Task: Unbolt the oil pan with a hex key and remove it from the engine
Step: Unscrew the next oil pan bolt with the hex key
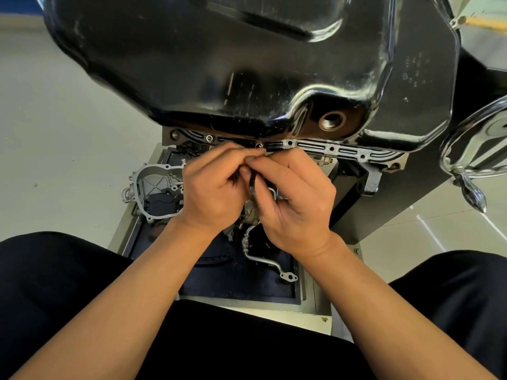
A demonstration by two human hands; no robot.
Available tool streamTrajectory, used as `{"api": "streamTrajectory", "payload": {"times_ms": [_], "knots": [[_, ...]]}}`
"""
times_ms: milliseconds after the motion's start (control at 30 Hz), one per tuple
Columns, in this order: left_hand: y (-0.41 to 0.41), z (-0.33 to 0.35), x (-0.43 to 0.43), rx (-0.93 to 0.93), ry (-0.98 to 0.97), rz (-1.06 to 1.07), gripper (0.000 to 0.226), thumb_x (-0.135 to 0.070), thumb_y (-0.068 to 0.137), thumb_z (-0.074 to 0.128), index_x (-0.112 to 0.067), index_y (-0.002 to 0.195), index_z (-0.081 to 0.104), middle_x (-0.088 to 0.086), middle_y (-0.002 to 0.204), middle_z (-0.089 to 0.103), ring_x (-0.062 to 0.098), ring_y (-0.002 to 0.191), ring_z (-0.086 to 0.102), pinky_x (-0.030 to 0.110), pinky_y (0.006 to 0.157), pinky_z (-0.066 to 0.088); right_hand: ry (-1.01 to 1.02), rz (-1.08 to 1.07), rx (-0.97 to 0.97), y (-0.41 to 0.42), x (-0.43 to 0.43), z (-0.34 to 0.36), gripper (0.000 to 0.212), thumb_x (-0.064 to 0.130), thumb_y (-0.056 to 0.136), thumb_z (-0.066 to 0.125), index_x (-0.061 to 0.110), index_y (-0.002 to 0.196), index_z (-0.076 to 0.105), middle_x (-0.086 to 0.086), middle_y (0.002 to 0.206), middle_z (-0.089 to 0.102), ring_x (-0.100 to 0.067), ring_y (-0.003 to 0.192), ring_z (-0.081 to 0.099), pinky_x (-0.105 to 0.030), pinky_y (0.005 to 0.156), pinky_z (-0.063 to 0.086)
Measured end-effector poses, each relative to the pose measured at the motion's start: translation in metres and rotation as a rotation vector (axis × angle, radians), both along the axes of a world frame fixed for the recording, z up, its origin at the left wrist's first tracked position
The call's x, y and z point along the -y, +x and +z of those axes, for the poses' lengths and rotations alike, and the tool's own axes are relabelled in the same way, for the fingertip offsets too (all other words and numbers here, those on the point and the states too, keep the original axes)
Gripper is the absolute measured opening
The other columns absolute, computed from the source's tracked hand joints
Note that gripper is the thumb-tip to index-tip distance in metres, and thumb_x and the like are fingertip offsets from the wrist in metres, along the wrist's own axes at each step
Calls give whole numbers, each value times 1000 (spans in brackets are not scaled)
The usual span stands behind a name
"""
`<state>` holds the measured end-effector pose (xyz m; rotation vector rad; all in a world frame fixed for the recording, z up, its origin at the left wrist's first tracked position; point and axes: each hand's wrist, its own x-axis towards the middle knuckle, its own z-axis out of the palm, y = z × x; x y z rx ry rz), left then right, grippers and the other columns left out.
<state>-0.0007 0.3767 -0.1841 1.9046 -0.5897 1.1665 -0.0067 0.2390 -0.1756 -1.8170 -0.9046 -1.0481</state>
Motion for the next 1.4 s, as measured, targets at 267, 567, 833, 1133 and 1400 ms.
{"api": "streamTrajectory", "payload": {"times_ms": [267, 567, 833, 1133, 1400], "knots": [[2, 0, -1, -1, -49, 12, 13, 7, 86, 66, 4, 95, 74, 9, 90, 72, 17, 83, 67, 25, 75, 55, 15, 12, 27, -3, 2, 2, 14, -3, 84, 75, -5, 98, 75, -16, 87, 72, -30, 78, 67, -38, 72, 54], [-2, 2, 1, -4, -12, 6, 10, 13, 82, 67, 8, 88, 73, 14, 85, 71, 18, 80, 66, 21, 74, 53, 4, 3, 20, -7, -1, 3, 18, -8, 80, 75, -6, 98, 75, -16, 87, 71, -28, 78, 67, -34, 73, 54], [-2, 5, -1, 20, 89, -22, 19, 7, 88, 66, 4, 105, 73, 14, 98, 73, 21, 89, 71, 27, 82, 57, 4, -22, 14, -7, 0, 6, 15, -11, 78, 75, -4, 92, 76, -13, 84, 71, -28, 75, 66, -34, 72, 53], [-1, 8, -3, 21, 39, 41, 18, -1, 91, 58, 5, 90, 74, 12, 90, 73, 18, 86, 68, 23, 79, 54, 4, -12, -1, -7, -3, 6, 13, -8, 81, 75, -5, 93, 76, -14, 87, 72, -28, 79, 67, -33, 75, 54], [-1, 7, -1, 0, 30, 36, 9, 12, 82, 65, 7, 81, 73, 16, 75, 70, 18, 73, 63, 21, 67, 51, 10, -30, -3, -8, -2, 9, 14, -9, 78, 77, -4, 91, 76, -14, 84, 71, -28, 76, 66, -30, 74, 52]]}}
